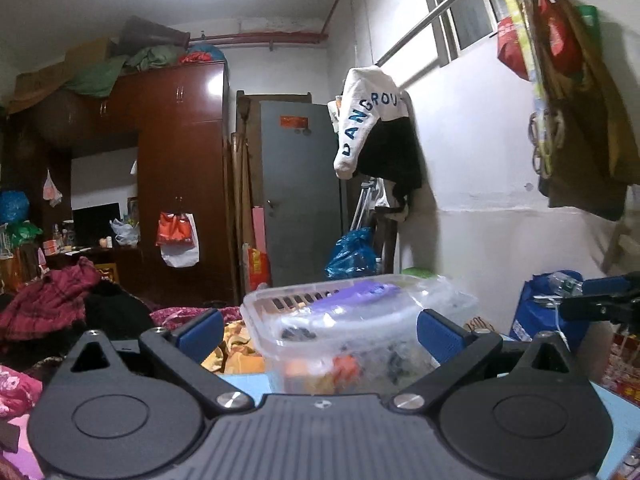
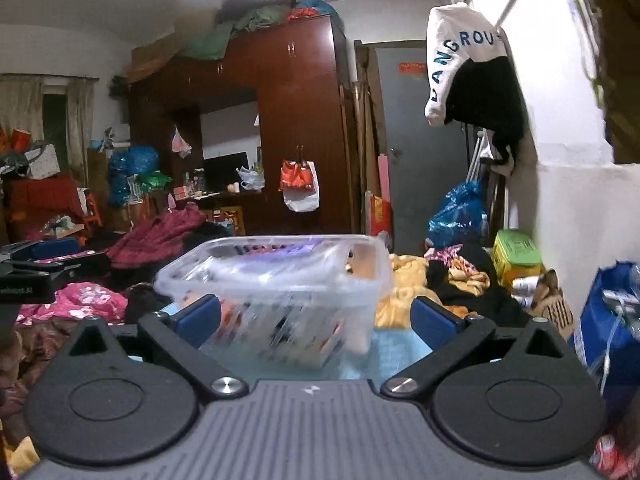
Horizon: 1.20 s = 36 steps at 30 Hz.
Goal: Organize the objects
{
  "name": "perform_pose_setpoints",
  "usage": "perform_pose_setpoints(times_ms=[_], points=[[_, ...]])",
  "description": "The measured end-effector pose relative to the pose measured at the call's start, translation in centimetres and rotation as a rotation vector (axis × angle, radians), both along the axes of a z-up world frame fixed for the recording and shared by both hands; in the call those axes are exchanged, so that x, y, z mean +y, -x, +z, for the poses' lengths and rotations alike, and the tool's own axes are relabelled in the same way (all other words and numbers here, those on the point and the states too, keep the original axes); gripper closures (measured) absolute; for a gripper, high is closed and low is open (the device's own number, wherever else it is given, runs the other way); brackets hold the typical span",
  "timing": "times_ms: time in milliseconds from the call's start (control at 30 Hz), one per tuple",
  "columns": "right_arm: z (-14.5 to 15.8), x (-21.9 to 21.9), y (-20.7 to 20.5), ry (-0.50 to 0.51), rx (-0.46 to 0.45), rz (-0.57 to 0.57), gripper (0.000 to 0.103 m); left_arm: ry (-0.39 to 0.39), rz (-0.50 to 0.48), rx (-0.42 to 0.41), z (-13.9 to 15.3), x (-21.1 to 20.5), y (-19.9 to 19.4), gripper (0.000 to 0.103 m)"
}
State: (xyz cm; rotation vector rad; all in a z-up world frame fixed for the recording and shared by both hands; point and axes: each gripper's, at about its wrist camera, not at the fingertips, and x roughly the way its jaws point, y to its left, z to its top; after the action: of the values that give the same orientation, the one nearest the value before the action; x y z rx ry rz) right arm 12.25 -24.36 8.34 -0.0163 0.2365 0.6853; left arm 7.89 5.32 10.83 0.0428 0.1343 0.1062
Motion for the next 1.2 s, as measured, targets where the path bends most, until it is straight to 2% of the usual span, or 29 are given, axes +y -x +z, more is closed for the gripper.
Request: perform_pose_setpoints(times_ms=[67,167,333,400,500,667,800,1200], points=[[-0.2,0.0,1.8,0.019,-0.053,-0.012,0.000,-0.001,-0.009,0.002,-0.4,-0.6,1.3,0.000],[-0.5,0.0,4.0,0.023,-0.078,-0.044,0.000,0.012,-0.027,0.011,-1.0,-1.2,3.0,0.000],[-2.4,-0.7,5.9,-0.030,-0.035,-0.050,0.000,0.023,-0.044,0.010,-2.7,-2.2,5.8,0.000],[-2.9,-0.6,6.1,-0.016,-0.035,-0.050,0.000,0.023,-0.046,0.009,-3.2,-2.6,6.4,0.000],[-2.6,0.0,5.7,-0.007,-0.039,-0.072,0.000,-0.020,-0.008,0.029,-3.3,-3.3,6.1,0.000],[-3.0,0.4,5.1,-0.006,-0.031,-0.068,0.000,0.030,-0.032,0.045,-3.2,-3.1,5.4,0.000],[-3.5,0.4,5.6,-0.003,-0.025,-0.070,0.000,0.010,-0.009,0.056,-3.5,-3.5,5.0,0.000],[-4.1,0.4,6.3,0.009,-0.006,-0.068,0.000,0.003,-0.019,0.086,-3.9,-4.1,4.5,0.000]])
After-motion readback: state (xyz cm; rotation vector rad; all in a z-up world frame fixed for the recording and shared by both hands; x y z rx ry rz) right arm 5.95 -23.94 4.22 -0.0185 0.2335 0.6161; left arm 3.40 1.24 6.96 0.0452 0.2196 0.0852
